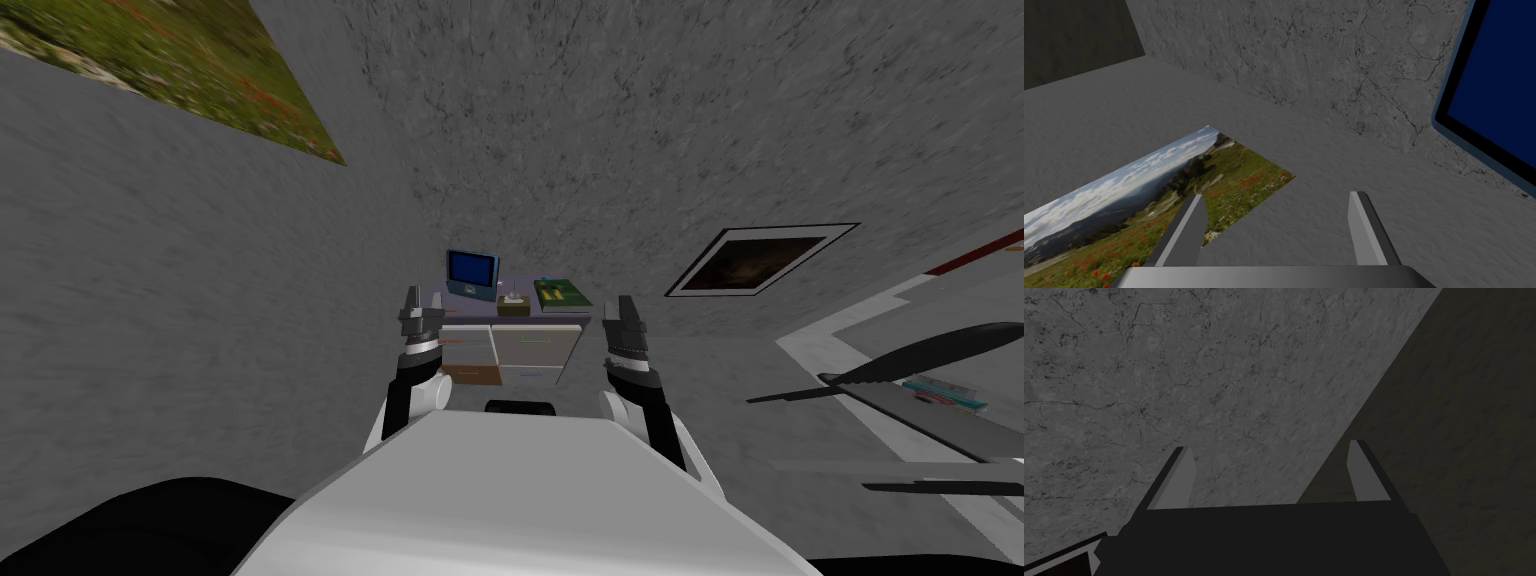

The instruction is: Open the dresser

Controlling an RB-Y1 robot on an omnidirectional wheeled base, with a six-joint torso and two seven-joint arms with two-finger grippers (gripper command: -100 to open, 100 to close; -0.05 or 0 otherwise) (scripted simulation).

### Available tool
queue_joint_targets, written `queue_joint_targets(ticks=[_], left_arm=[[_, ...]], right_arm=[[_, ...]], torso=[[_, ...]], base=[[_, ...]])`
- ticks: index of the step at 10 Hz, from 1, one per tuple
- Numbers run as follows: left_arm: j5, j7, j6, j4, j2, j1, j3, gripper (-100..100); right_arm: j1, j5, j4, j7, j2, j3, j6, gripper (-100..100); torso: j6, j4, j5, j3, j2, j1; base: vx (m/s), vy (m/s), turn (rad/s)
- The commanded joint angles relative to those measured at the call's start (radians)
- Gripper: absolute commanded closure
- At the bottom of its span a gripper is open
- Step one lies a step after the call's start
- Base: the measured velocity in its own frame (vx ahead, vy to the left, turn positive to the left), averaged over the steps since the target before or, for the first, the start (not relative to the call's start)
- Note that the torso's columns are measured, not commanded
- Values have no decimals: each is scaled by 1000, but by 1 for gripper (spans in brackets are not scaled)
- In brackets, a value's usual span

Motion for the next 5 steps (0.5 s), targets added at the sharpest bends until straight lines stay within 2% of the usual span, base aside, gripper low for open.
queue_joint_targets(ticks=[1, 5], left_arm=[[0, 0, 0, 0, 0, 0, 0, 0], [0, 0, 0, 0, 0, 0, 0, 0]], right_arm=[[0, 0, 0, 0, 0, 0, 0, 0], [0, 0, 0, 0, 0, 0, 0, 0]], torso=[[0, 41, 0, -82, 40, 0], [0, 322, 0, -644, 322, 0]], base=[[0, 0, 0], [0, 0, 0]])
